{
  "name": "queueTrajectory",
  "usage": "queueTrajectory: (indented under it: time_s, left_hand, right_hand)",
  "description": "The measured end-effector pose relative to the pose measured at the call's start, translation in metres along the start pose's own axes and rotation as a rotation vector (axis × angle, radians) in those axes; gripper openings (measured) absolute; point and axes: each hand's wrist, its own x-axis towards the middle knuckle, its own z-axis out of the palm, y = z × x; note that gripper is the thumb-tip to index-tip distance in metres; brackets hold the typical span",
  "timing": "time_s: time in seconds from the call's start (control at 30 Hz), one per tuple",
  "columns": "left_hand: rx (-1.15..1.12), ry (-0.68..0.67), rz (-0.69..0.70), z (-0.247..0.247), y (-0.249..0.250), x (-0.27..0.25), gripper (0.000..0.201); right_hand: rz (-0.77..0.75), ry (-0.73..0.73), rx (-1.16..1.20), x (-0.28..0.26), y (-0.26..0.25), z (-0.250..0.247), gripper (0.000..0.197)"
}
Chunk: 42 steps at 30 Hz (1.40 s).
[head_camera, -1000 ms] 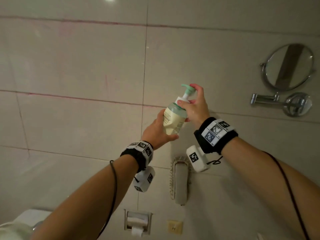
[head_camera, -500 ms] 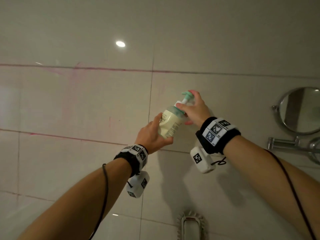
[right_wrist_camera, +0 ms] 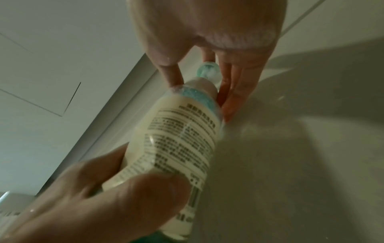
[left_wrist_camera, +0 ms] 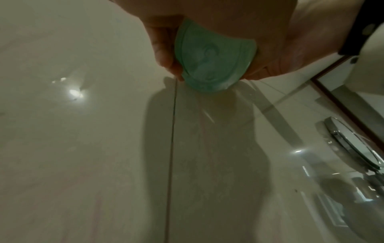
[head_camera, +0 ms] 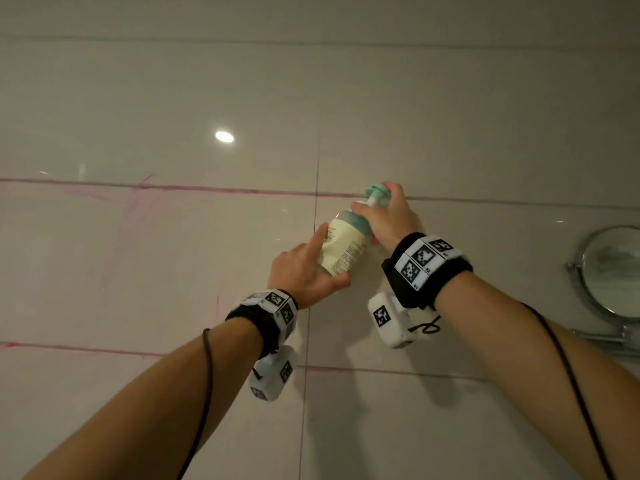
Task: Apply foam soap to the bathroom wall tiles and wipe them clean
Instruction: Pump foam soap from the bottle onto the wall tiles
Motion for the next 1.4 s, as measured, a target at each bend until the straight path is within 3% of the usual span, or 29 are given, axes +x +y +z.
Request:
queueTrajectory:
  time_s: [0.6,0.77,0.93,1.07,1.13,1.2,1.4]
  left_hand:
    - [-0.095,-0.063,0.005,-0.011,-0.009,0.027,0.082]
    - [-0.184,-0.082,-0.018,-0.023,-0.006,0.033,0.06]
    - [-0.282,-0.127,-0.028,-0.027,-0.009,0.035,0.053]
    - [-0.397,-0.19,-0.042,-0.023,-0.007,0.027,0.058]
    - [-0.436,-0.224,-0.037,-0.02,-0.006,0.025,0.049]
    - [-0.498,-0.257,-0.042,-0.015,-0.003,0.022,0.041]
    - [-0.633,-0.222,-0.09,0.001,0.008,0.018,0.076]
  right_hand:
    - [-0.003,0.216,-0.056,0.022,-0.016,0.031,0.05]
    - [0.05,0.213,-0.081,0.026,-0.023,0.032,0.043]
    - [0.087,0.237,-0.102,0.024,-0.026,0.034,0.035]
    - [0.127,0.181,-0.067,0.012,-0.022,0.034,0.06]
    - [0.175,0.154,0.062,0.009,-0.014,0.03,0.073]
    - [0.194,0.135,0.205,0.007,-0.008,0.023,0.068]
    - [0.108,0.114,0.344,0.012,-0.002,0.008,0.061]
